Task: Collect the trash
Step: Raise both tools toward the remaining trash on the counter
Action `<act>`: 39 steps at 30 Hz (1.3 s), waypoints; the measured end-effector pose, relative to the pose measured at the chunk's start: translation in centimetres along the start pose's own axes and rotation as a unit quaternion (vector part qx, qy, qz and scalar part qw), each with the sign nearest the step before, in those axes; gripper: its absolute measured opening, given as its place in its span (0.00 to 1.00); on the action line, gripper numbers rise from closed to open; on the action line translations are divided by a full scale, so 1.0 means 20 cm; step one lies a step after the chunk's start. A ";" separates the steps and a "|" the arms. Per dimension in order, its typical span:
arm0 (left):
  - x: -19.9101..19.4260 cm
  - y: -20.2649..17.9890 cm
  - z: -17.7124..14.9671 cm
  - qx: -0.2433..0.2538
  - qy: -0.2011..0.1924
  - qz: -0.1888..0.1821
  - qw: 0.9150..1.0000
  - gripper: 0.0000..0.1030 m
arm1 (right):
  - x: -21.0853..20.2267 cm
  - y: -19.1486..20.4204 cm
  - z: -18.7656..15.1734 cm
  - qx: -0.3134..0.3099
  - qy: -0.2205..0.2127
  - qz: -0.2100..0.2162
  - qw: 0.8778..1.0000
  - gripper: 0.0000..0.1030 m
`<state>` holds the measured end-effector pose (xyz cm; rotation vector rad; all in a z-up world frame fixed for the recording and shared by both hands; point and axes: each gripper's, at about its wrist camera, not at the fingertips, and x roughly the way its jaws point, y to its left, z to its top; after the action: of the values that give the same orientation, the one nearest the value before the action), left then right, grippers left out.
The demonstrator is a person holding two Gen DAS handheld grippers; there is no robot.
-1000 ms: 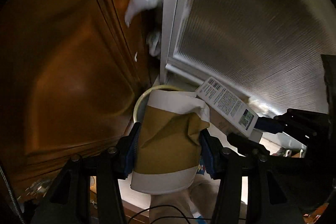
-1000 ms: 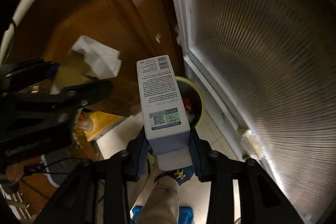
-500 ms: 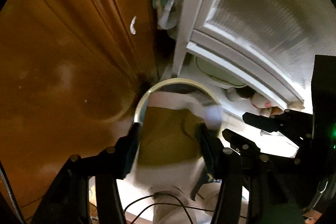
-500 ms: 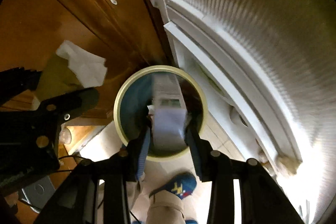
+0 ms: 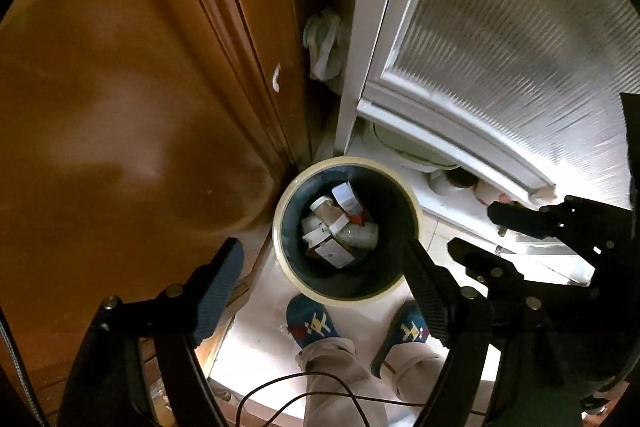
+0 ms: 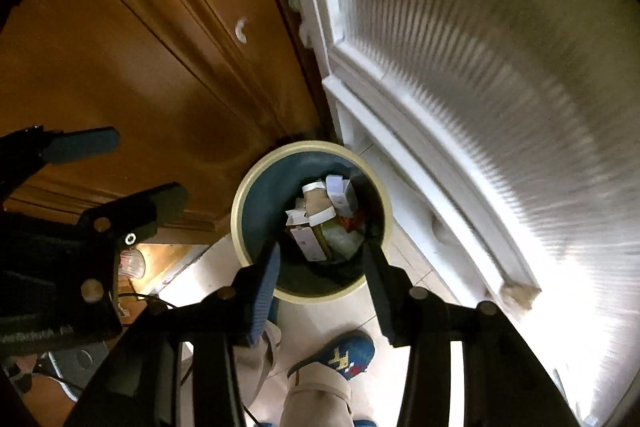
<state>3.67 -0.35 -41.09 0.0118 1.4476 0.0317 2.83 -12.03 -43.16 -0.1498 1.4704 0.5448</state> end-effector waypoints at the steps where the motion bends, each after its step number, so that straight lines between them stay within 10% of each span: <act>1: -0.04 0.01 0.00 0.000 -0.002 -0.001 1.000 0.77 | -0.04 0.00 0.01 0.002 -0.003 -0.002 1.000 0.43; 17: -1.04 -0.09 -0.02 0.005 -0.068 -0.011 0.998 0.79 | -0.97 0.12 0.00 -0.067 -0.061 0.011 0.996 0.43; 39: -1.97 -0.24 0.31 0.004 -0.229 0.006 0.974 0.79 | -2.03 0.02 0.22 -0.150 -0.251 0.001 0.956 0.57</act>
<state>5.10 -6.18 -1.30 0.0325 0.9865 0.0299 6.55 -20.27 -3.40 -0.2287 0.8892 0.7454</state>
